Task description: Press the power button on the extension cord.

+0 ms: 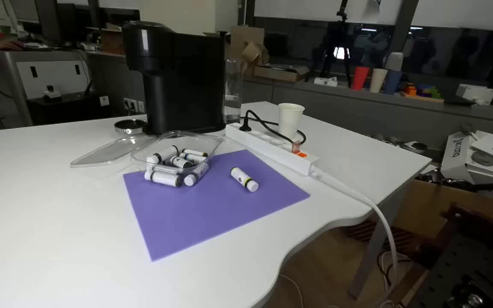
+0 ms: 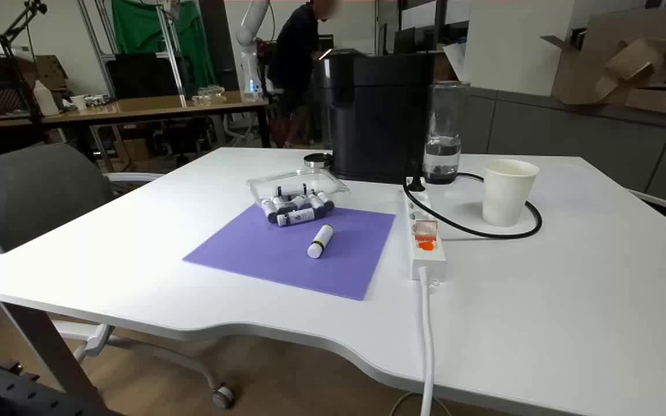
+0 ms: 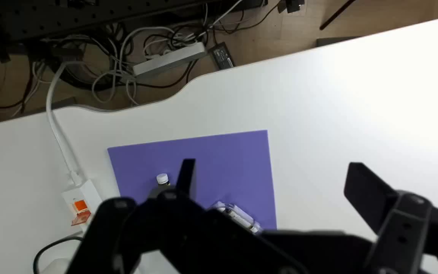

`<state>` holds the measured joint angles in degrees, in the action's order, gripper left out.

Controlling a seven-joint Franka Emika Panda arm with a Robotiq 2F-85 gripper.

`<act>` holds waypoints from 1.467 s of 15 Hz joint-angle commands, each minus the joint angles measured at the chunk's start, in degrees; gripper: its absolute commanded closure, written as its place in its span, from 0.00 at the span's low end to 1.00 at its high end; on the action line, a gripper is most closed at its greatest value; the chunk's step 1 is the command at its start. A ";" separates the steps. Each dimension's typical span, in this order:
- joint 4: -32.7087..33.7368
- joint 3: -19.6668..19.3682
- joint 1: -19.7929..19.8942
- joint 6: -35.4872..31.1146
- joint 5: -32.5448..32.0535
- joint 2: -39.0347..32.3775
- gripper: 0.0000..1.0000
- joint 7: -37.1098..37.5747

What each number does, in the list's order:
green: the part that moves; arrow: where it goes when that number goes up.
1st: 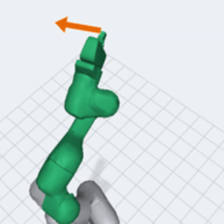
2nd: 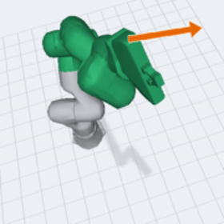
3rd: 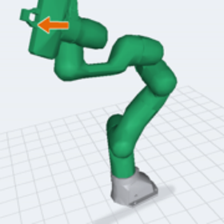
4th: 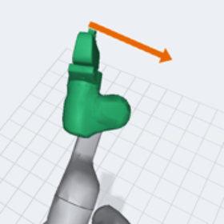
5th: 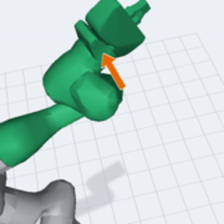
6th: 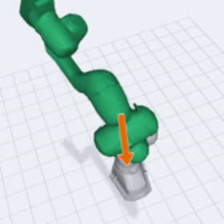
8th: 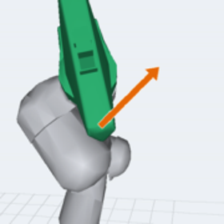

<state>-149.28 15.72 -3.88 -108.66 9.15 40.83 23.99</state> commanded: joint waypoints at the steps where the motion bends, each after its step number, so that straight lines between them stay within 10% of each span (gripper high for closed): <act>1: 0.08 -0.41 -0.44 0.03 -0.31 -0.11 0.00 0.25; 12: -0.60 -1.02 0.09 -2.65 -1.18 -0.01 0.00 -1.12; 22: -2.05 -9.53 14.12 -22.37 -18.50 -5.60 0.00 -4.67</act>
<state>-151.90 9.22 6.80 -126.56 -5.97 38.51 20.28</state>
